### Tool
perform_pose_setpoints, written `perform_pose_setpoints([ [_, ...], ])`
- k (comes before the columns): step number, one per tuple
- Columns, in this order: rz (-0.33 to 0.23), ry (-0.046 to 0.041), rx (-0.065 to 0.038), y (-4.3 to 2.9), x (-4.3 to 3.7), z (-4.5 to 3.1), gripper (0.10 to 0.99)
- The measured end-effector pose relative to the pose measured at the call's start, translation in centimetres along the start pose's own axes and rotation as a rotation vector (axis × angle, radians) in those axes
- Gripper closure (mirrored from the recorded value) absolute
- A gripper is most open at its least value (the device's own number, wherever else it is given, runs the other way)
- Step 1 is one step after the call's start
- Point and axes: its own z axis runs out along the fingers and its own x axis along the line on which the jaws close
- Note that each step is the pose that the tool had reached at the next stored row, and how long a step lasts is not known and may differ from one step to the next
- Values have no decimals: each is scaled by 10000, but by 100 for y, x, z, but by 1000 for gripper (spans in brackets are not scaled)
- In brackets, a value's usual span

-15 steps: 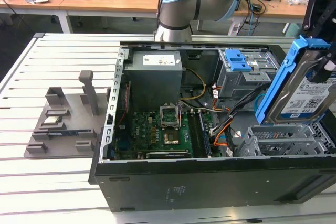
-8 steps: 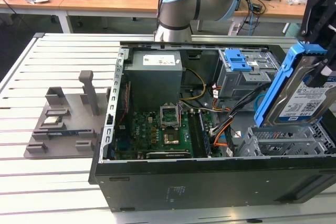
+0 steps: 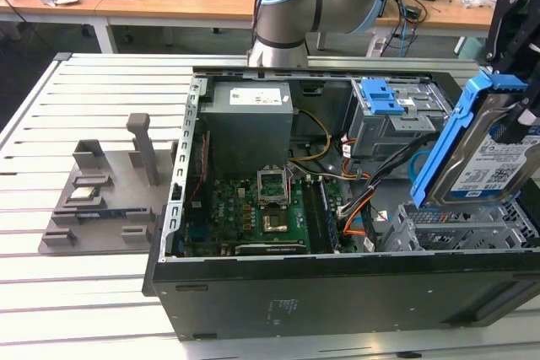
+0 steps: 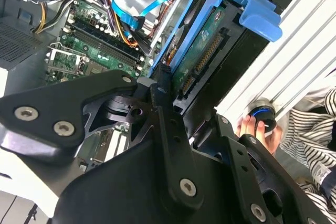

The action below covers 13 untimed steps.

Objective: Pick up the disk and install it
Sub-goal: 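Pick up the disk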

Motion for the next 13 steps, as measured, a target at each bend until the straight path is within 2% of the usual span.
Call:
perform_pose_setpoints([
  [13, 0, -1, 0, -8, 0, 3, 722],
])
